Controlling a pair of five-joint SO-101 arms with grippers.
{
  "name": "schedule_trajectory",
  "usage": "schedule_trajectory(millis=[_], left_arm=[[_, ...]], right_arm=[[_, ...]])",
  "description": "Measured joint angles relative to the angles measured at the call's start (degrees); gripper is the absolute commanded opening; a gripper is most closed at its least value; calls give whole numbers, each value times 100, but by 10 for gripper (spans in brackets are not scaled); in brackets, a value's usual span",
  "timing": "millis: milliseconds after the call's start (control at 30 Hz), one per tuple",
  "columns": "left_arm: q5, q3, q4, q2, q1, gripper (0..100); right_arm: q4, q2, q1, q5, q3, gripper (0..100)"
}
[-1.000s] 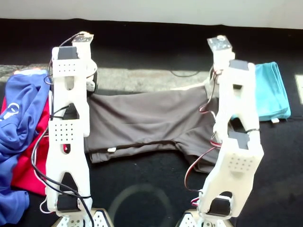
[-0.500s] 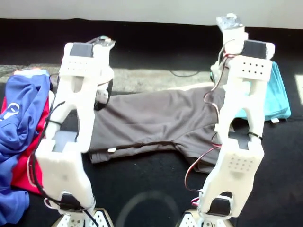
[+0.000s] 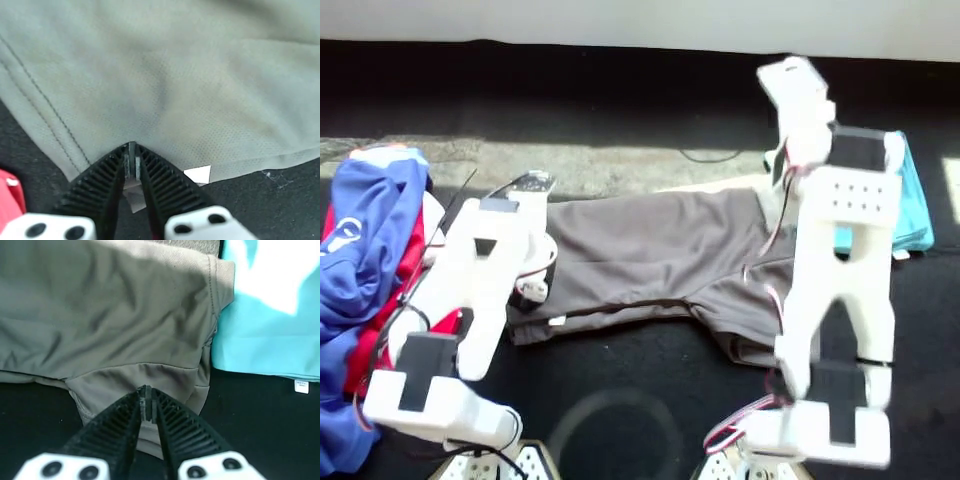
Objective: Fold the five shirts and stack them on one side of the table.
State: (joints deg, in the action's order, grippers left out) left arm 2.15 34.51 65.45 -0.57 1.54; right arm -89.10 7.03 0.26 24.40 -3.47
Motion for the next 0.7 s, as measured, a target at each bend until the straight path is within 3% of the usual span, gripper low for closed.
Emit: schedule_trajectory(millis=[333, 500, 700], left_arm=[[105, 703, -18, 844, 0, 9], [677, 703, 237, 1354, 0, 9], [818, 721, 308, 1662, -18, 9]], right_arm=[[2796, 1767, -9, 35, 5363, 18], [3024, 1934, -9, 431, 6101, 126], [2927, 2022, 0, 905, 6163, 128]])
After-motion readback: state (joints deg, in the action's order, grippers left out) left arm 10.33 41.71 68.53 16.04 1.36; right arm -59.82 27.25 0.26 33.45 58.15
